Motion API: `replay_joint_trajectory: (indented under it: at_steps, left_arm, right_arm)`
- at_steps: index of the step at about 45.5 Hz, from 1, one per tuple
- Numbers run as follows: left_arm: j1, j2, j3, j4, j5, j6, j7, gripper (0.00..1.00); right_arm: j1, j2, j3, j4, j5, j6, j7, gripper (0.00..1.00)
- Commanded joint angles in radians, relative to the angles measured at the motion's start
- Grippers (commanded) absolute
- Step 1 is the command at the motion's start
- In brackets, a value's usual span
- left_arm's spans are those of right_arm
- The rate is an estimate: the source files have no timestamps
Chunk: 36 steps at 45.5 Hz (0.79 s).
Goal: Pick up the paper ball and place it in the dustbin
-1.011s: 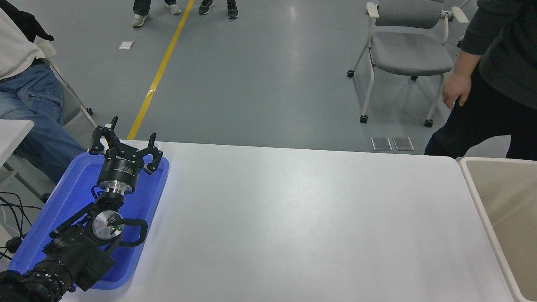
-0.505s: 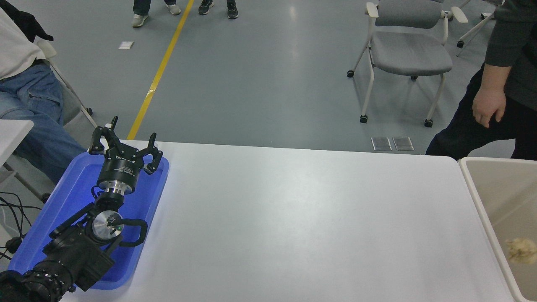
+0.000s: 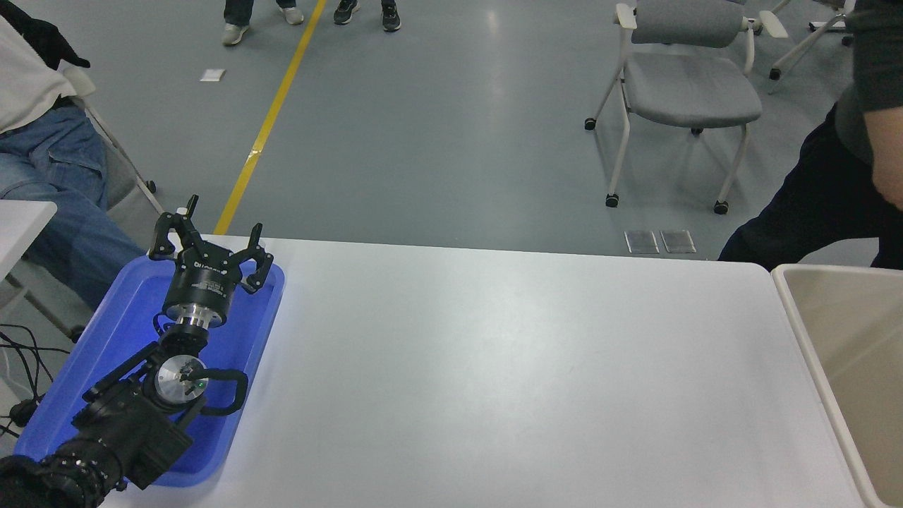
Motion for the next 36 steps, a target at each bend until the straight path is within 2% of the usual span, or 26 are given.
replay_joint_trajectory:
  at_steps: [1, 11, 15, 22, 25, 30, 32, 36]
  left_arm:
    - [0.001, 0.0, 0.0, 0.0, 0.0, 0.0, 0.0, 1.0]
    - [0.001, 0.0, 0.0, 0.0, 0.0, 0.0, 0.0, 1.0]
    - [-0.001, 0.0, 0.0, 0.0, 0.0, 0.0, 0.0, 1.0]
    - [0.001, 0.0, 0.0, 0.0, 0.0, 0.0, 0.0, 1.0]
    - [0.001, 0.0, 0.0, 0.0, 0.0, 0.0, 0.0, 1.0]
    - [0.001, 0.0, 0.0, 0.0, 0.0, 0.0, 0.0, 1.0]
    - [0.001, 0.0, 0.0, 0.0, 0.0, 0.0, 0.0, 1.0]
    - [0.001, 0.0, 0.0, 0.0, 0.0, 0.0, 0.0, 1.0]
  right_arm:
    - [0.072, -0.046, 0.348, 0.118, -0.004, 0.034, 0.026, 1.0]
    - [0.018, -0.08, 0.689, 0.311, -0.013, 0.054, 0.186, 1.0]
    - [-0.029, -0.088, 0.802, 0.4, -0.016, 0.093, 0.218, 1.0]
    - [-0.106, -0.083, 0.948, 0.5, -0.019, 0.12, 0.244, 1.0]
    - [-0.135, -0.077, 0.988, 0.519, -0.025, 0.122, 0.281, 1.0]
    - [-0.186, -0.055, 1.033, 0.531, -0.042, 0.143, 0.373, 1.0]
    - [-0.213, -0.04, 1.047, 0.531, -0.045, 0.159, 0.398, 1.0]
    - [-0.262, -0.014, 1.071, 0.529, -0.045, 0.168, 0.413, 1.0]
